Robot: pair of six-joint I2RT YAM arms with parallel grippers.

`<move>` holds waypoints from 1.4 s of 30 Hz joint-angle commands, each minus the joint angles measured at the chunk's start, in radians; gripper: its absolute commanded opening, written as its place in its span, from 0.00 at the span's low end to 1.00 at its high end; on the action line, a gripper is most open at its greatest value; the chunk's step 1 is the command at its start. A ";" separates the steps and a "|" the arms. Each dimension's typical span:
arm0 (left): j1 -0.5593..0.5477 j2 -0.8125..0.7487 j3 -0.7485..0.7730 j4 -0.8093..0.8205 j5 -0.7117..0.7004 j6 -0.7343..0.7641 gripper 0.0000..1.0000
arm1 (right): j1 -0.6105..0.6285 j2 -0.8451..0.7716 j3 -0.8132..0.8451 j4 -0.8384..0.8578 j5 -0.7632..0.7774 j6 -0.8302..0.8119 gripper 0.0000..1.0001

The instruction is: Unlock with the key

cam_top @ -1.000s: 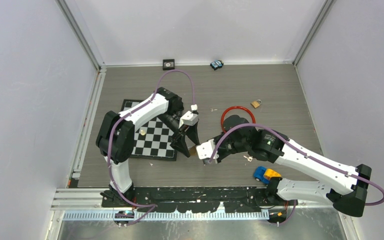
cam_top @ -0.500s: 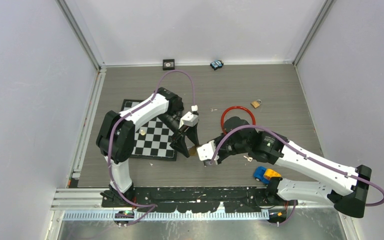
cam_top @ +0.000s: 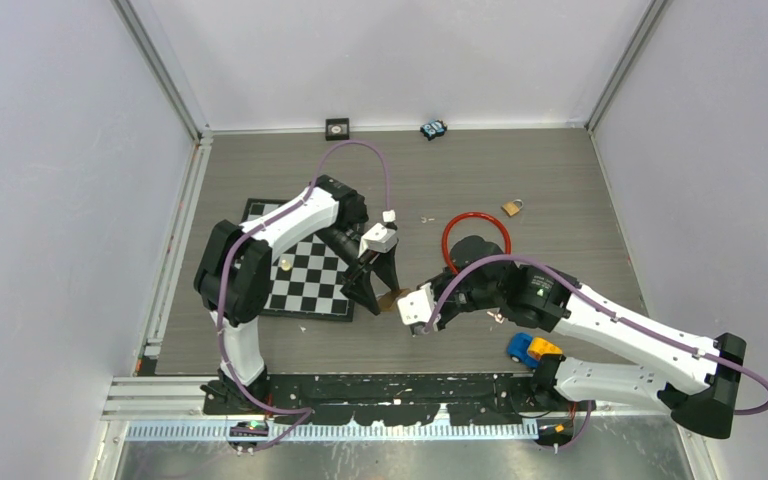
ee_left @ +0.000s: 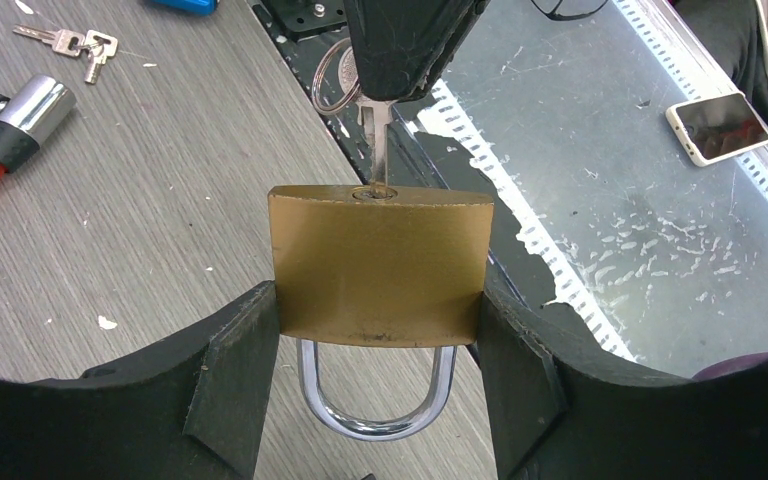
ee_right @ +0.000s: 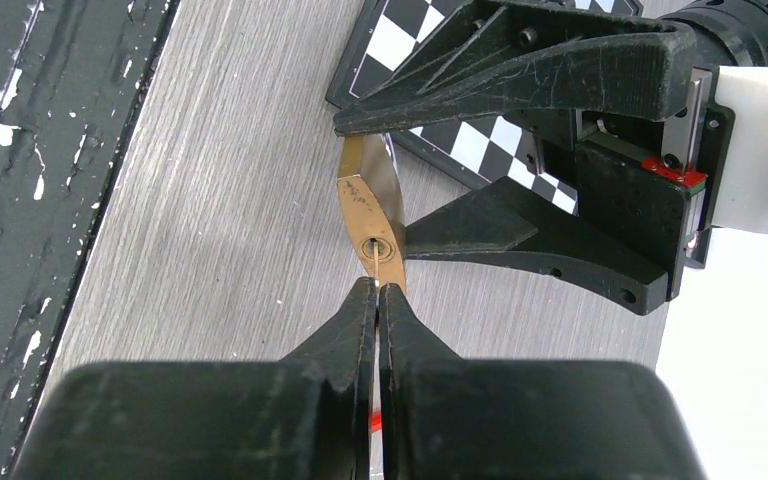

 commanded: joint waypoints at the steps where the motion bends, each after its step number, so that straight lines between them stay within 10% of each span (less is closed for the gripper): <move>1: -0.006 -0.014 0.041 -0.158 0.134 0.018 0.00 | 0.006 -0.014 0.016 0.029 -0.027 -0.007 0.01; 42: -0.005 -0.011 0.049 -0.180 0.135 0.043 0.00 | 0.005 0.000 0.073 -0.064 0.032 -0.018 0.01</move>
